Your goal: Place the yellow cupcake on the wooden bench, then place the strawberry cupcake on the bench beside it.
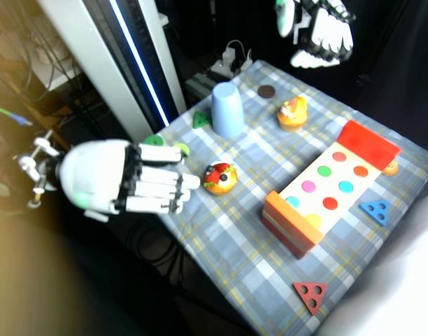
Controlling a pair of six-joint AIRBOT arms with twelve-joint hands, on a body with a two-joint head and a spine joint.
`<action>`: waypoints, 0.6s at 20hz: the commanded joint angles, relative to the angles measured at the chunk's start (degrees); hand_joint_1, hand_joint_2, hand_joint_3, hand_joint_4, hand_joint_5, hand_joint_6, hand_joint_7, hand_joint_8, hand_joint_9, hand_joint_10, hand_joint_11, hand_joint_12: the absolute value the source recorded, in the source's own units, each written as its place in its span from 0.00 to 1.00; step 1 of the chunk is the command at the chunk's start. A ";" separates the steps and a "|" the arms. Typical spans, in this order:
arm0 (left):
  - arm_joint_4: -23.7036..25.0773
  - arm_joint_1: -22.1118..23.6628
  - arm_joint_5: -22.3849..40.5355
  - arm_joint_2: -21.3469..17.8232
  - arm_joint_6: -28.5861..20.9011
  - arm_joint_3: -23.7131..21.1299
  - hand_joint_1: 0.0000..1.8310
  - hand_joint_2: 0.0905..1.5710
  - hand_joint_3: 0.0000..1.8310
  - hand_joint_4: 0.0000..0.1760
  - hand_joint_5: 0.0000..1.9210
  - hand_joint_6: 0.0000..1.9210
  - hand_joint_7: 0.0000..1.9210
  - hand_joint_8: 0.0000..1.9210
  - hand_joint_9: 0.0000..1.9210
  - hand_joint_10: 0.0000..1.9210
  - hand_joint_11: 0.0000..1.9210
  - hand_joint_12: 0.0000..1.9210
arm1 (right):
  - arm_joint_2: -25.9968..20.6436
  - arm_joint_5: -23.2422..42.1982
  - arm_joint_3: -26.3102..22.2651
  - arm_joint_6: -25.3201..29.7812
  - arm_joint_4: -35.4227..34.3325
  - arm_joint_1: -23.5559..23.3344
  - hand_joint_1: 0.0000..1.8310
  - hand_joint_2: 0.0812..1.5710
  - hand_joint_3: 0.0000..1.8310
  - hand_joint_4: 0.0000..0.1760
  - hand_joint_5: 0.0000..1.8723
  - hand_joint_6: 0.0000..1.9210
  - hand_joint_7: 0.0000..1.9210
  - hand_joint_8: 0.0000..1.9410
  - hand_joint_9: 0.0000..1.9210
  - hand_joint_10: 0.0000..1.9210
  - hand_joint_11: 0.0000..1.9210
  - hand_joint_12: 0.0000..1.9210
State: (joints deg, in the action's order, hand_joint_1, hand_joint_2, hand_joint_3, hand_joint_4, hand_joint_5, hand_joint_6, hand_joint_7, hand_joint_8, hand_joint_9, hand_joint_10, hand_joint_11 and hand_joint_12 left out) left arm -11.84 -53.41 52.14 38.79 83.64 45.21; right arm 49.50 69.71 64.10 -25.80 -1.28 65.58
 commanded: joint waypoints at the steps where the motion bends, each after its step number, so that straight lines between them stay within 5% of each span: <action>1: -0.32 0.56 7.28 0.01 -0.46 0.01 0.22 0.61 0.00 1.00 0.16 0.00 0.19 0.00 0.17 0.00 0.00 0.32 | -0.14 5.79 0.44 0.04 -1.26 -0.80 0.32 0.77 0.00 0.00 0.30 0.00 0.25 0.00 0.22 0.00 0.09 0.32; 7: -0.61 1.00 4.59 0.23 1.60 0.26 0.28 0.61 0.00 0.99 0.19 0.00 0.19 0.00 0.19 0.00 0.00 0.29 | 0.16 4.57 0.88 0.01 -1.25 -1.03 0.32 0.78 0.00 0.00 0.32 0.00 0.24 0.00 0.24 0.00 0.19 0.16; 12: -9.13 5.29 -5.89 3.68 24.34 0.96 0.44 0.49 0.00 0.98 0.20 0.00 0.27 0.00 0.26 0.01 0.00 0.46 | 0.09 4.65 0.84 0.02 0.43 -2.39 0.33 0.79 0.00 0.00 0.33 0.00 0.26 0.01 0.25 0.00 0.20 0.16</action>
State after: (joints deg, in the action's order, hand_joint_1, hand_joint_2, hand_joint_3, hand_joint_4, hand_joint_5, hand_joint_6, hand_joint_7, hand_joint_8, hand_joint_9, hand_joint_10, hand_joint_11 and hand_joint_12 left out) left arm -21.98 -48.77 40.64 42.61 108.79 45.95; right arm 49.65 67.59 64.69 -25.80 0.78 63.70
